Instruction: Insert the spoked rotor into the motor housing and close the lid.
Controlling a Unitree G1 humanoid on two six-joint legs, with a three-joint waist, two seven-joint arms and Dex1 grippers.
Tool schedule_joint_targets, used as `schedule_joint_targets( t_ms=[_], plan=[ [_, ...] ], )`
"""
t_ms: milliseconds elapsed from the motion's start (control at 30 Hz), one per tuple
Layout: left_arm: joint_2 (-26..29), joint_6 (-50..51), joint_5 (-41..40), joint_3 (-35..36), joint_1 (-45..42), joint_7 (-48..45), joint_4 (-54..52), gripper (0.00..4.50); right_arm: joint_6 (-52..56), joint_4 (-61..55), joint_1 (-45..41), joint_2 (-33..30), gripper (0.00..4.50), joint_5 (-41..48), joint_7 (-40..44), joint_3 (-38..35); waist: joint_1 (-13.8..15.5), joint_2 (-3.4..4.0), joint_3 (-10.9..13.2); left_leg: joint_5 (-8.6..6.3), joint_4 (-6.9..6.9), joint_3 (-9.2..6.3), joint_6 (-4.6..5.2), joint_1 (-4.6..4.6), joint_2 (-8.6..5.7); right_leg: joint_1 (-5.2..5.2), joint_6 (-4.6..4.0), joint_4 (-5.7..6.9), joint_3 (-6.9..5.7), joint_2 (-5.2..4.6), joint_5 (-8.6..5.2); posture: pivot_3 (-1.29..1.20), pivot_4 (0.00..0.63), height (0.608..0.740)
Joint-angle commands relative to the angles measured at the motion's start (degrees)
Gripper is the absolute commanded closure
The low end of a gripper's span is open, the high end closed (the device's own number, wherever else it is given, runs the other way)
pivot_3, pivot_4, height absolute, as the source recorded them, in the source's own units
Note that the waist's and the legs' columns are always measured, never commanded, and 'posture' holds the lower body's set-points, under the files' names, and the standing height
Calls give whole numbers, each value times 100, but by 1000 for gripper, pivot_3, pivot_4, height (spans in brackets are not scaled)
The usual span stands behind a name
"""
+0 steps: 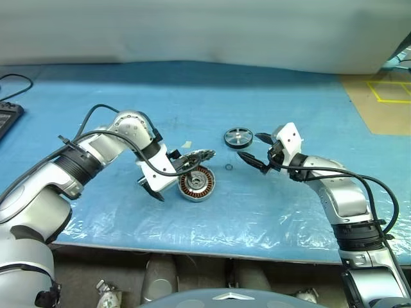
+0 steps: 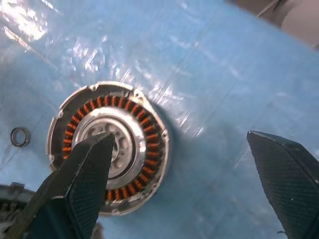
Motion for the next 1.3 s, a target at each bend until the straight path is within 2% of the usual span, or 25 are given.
schedule_joint_targets(
  t_ms=[33, 133, 200, 333, 500, 667, 767, 967, 1100, 1200, 1300],
  plan=[
    [285, 581, -763, 178, -98, -23, -525, 45, -86, -91, -34, 1, 0, 53, 91, 7, -18, 0, 0, 0, 2, 0, 0, -1, 1, 0, 0, 1, 0, 1, 0, 0, 150, 740],
    [514, 1059, -1174, 306, -83, -23, -751, 45, -48, -158, 20, 16, 0, 96, 156, 20, -33, 0, 0, 1, 0, 1, -2, 2, 4, -2, 0, 5, 0, 5, 0, 0, 150, 740],
    [746, 1722, -1615, 616, 116, -23, -1016, 45, -63, -258, 206, 41, 0, 95, 157, 41, -47, 0, 0, 2, -2, 3, -5, 5, 6, -4, 0, 6, 0, 9, 0, 0, 150, 740],
    [734, 2636, -1918, 1643, 1015, 477, -1374, 45, -128, -360, 553, 101, 0, -21, 79, 136, -51, 6, -2, 1, -8, 6, -9, 8, 15, -4, -4, 1, 0, 23, -2, 0, 150, 740],
    [675, 3380, -2047, 2834, 2369, 1596, -1911, 45, -192, -376, 801, 178, 0, -190, 16, 391, -113, 6, -1, 0, 2, 5, -13, 6, 31, -4, -8, 3, -1, 38, 0, 0, 150, 740],
    [349, 3193, -1869, 3672, 3545, 2279, -2117, 45, -301, -176, 733, 307, 0, -279, -27, 505, -168, 7, -2, 6, 9, 3, -24, 12, 50, -2, -23, 5, 0, 54, 8, 0, 150, 740],
    [209, 3226, -1782, 3884, 4015, 2324, -2198, 45, -430, 75, 608, 337, 0, -463, -30, 666, -181, 6, -2, 6, 13, 4, -24, 15, 54, 0, -27, 6, 1, 57, 9, 0, 150, 740],
    [-168, 2980, -1321, 4073, 4158, 2470, -1625, 45, -686, 721, 194, 601, 0, -684, -112, 856, -183, 7, -2, 9, 24, 4, -27, 26, 58, 0, -53, 26, 7, 63, 0, 0, 150, 740],
    [-463, 2941, -1256, 4139, 4370, 2549, -1620, 45, -791, 1031, 31, 710, 0, -741, -64, 917, -181, 7, -2, 9, 31, 5, -27, 25, 55, 1, -54, 32, 11, 61, -1, 0, 150, 740],
    [-624, 2606, -894, 4069, 4468, 2588, -1447, 0, -845, 1285, -9, 745, 651, -894, -111, 1006, -182, 7, -2, 9, 30, 5, -27, 26, 58, 1, -53, 37, 11, 63, 1, 0, 150, 740],
    [-874, 2461, -801, 4086, 4498, 2648, -1357, 0, -927, 1406, -20, 787, 1656, -945, -116, 1010, -182, 7, -2, 9, 31, 4, -27, 32, 60, 1, -51, 47, 12, 64, 2, 0, 150, 740]
  ],
)
